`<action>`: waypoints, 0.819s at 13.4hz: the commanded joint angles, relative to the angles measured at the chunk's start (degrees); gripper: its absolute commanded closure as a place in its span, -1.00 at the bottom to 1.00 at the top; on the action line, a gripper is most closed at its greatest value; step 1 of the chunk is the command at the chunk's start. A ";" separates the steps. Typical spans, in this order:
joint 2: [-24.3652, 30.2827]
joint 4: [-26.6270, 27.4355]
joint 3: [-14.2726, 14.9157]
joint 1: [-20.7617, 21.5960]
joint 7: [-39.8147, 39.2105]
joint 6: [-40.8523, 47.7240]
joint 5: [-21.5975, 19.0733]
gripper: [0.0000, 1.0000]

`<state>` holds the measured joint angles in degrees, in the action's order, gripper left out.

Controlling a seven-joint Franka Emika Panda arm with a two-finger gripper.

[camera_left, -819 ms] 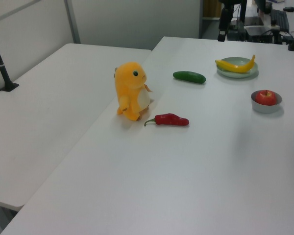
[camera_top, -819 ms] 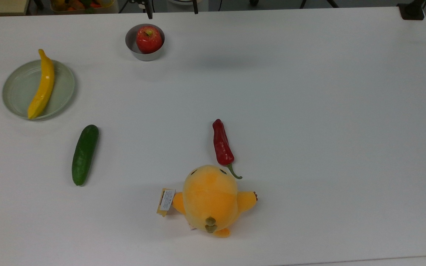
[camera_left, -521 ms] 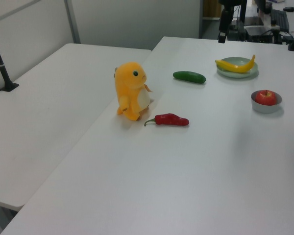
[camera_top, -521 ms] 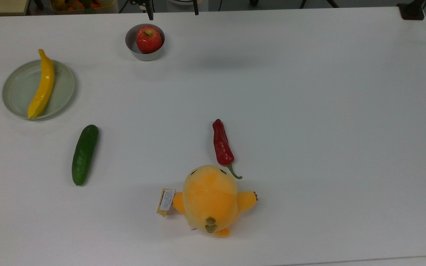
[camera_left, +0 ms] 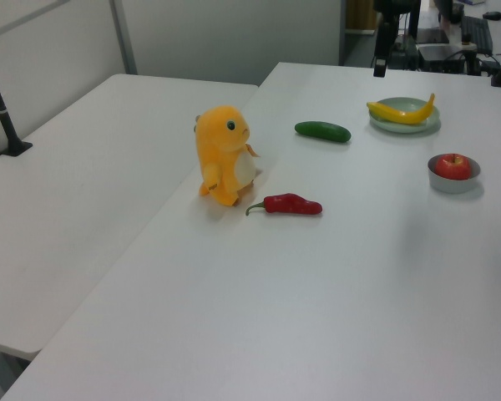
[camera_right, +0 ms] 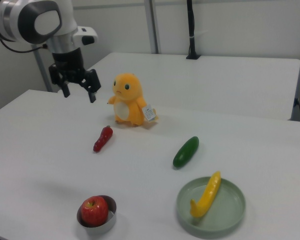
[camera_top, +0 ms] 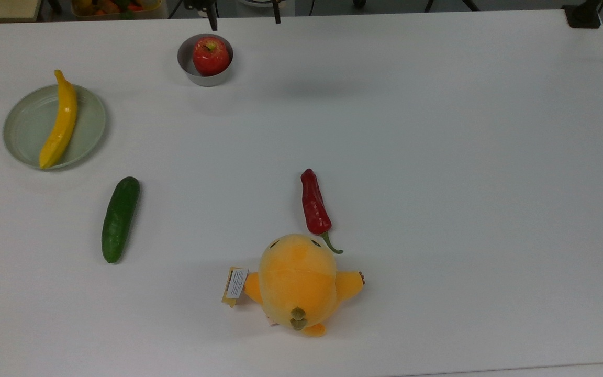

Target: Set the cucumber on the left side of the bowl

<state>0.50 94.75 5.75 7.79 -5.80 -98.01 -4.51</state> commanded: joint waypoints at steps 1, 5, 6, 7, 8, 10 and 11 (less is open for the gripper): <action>-5.31 -6.04 0.93 -5.48 -5.17 -4.01 0.56 -1.00; -9.71 -6.77 1.02 -11.90 -9.30 -13.33 0.91 -1.00; -12.07 -6.77 1.02 -13.92 -11.14 -15.61 0.91 -1.00; -14.97 -6.77 1.02 -15.33 -12.03 -18.59 0.82 -1.00; -16.91 -6.77 1.02 -15.95 -12.04 -21.14 0.82 -1.00; -21.39 -6.59 1.02 -16.22 -12.04 -26.32 0.82 -1.00; -23.94 -6.59 1.02 -16.31 -12.04 -28.96 0.82 -1.00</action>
<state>-17.91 89.71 6.83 -8.79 -17.40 -122.10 -4.27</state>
